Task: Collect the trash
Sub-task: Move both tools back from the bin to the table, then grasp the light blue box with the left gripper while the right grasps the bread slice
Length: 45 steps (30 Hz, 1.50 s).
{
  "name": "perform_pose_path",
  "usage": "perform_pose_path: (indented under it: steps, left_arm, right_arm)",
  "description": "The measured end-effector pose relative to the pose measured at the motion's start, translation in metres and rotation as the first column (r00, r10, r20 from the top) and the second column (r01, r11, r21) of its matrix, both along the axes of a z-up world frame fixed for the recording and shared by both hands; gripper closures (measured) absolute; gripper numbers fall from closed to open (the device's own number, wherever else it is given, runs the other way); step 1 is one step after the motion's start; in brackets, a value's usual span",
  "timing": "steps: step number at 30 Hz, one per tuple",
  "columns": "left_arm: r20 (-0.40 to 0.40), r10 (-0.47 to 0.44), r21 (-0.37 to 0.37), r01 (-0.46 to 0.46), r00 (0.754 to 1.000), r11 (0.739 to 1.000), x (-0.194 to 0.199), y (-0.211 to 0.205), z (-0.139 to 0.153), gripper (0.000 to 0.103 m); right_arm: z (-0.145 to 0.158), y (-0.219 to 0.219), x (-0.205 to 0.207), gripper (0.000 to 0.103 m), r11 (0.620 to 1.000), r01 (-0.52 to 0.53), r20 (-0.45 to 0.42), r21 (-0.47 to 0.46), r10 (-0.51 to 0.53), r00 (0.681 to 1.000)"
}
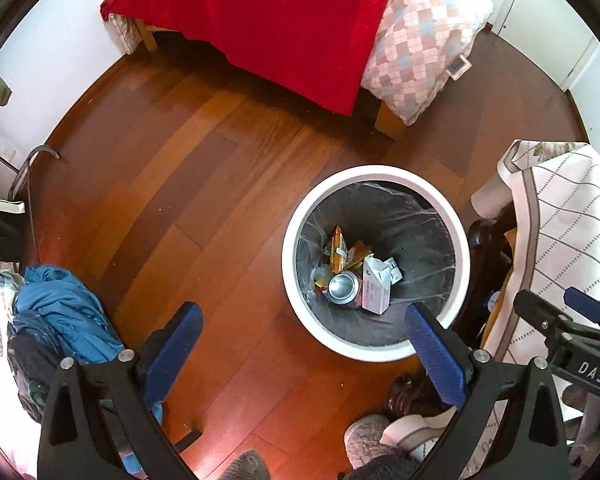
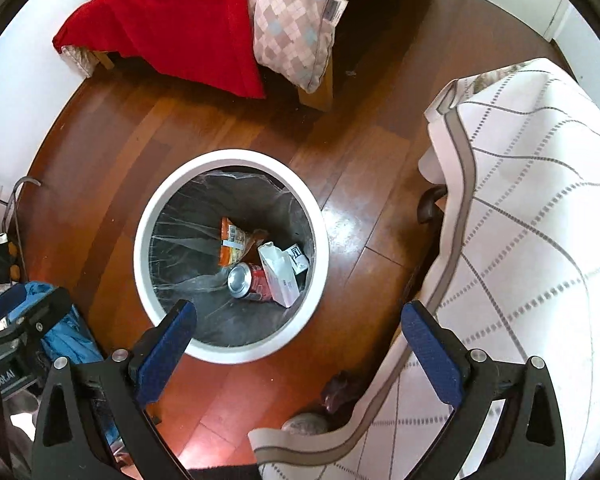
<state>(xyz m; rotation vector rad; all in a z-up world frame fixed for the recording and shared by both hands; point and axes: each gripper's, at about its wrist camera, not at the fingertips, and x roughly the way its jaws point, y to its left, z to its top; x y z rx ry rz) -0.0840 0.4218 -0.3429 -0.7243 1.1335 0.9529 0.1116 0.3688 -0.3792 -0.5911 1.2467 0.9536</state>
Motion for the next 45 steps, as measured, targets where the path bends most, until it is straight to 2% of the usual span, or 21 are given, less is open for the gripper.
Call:
perform_pose_path:
  steps: [7, 12, 16, 19, 23, 25, 28, 31, 33, 35, 37, 38, 39, 40, 42, 45]
  left_arm:
    - [0.041, -0.015, 0.077, 0.011, 0.999, 0.997, -0.008, -0.034, 0.05, 0.0]
    - [0.075, -0.053, 0.148, 0.041, 0.996, 0.988, -0.01, -0.062, 0.09, 0.0]
    - [0.087, -0.071, 0.199, 0.052, 0.994, 0.979, -0.003, -0.089, 0.122, 0.0]
    - [0.089, -0.097, 0.214, 0.076, 0.991, 0.974, 0.013, -0.112, 0.133, 0.0]
    - [0.088, -0.165, 0.227, 0.142, 0.982, 0.964, 0.055, -0.146, 0.131, 0.0]
    - [0.069, -0.207, 0.201, 0.19, 0.976, 0.961, 0.09, -0.166, 0.118, 0.0]
    - [0.049, -0.272, 0.169, 0.261, 0.961, 0.951, 0.142, -0.195, 0.096, 0.0]
    - [0.018, -0.371, 0.134, 0.366, 0.928, 0.921, 0.209, -0.231, 0.071, 0.0]
    - [-0.002, -0.42, 0.13, 0.417, 0.907, 0.9, 0.238, -0.248, 0.062, 0.0]
    - [-0.033, -0.482, 0.126, 0.482, 0.876, 0.867, 0.272, -0.27, 0.053, 0.0]
    - [-0.076, -0.539, 0.134, 0.544, 0.839, 0.828, 0.301, -0.285, 0.044, 0.0]
    - [-0.092, -0.558, 0.135, 0.566, 0.824, 0.813, 0.31, -0.289, 0.041, 0.0]
    - [-0.113, -0.583, 0.137, 0.593, 0.805, 0.793, 0.324, -0.295, 0.037, 0.0]
    - [-0.122, -0.596, 0.14, 0.608, 0.794, 0.781, 0.33, -0.297, 0.036, 0.0]
    - [-0.137, -0.621, 0.142, 0.636, 0.771, 0.758, 0.345, -0.301, 0.033, 0.0]
    - [-0.143, -0.659, 0.153, 0.674, 0.739, 0.723, 0.364, -0.303, 0.034, 0.0]
  right_arm:
    - [0.048, -0.034, -0.011, 0.0, 0.998, -0.004, 0.01, 0.069, 0.004, 1.0]
    - [0.089, -0.073, -0.016, 0.0, 0.986, 0.016, -0.008, 0.168, -0.015, 1.0]
    - [0.12, -0.111, -0.012, 0.0, 0.965, 0.06, -0.066, 0.257, -0.044, 0.997]
    - [0.135, -0.144, -0.004, 0.0, 0.949, 0.101, -0.113, 0.298, -0.07, 0.991]
    - [0.147, -0.202, 0.028, 0.0, 0.934, 0.179, -0.145, 0.308, -0.14, 0.979]
    - [0.147, -0.228, 0.048, 0.0, 0.933, 0.217, -0.133, 0.287, -0.185, 0.974]
    - [0.139, -0.282, 0.102, 0.0, 0.921, 0.327, -0.074, 0.214, -0.318, 0.945]
    - [0.122, -0.333, 0.163, 0.0, 0.877, 0.457, -0.059, 0.147, -0.454, 0.889]
    - [0.11, -0.364, 0.203, 0.0, 0.843, 0.526, -0.029, 0.109, -0.527, 0.85]
    - [0.096, -0.391, 0.243, 0.0, 0.811, 0.579, -0.031, 0.089, -0.579, 0.815]
    - [0.078, -0.406, 0.275, 0.003, 0.794, 0.605, -0.034, 0.055, -0.604, 0.796]
    - [0.071, -0.411, 0.288, 0.007, 0.793, 0.607, -0.031, 0.042, -0.607, 0.794]
    - [0.063, -0.412, 0.299, 0.017, 0.798, 0.602, -0.025, 0.026, -0.602, 0.798]
    - [0.057, -0.41, 0.309, 0.021, 0.804, 0.595, -0.018, 0.01, -0.595, 0.804]
    - [0.047, -0.405, 0.317, 0.022, 0.816, 0.578, -0.002, -0.001, -0.578, 0.816]
    - [0.038, -0.396, 0.324, 0.039, 0.832, 0.554, 0.029, 0.01, -0.554, 0.832]
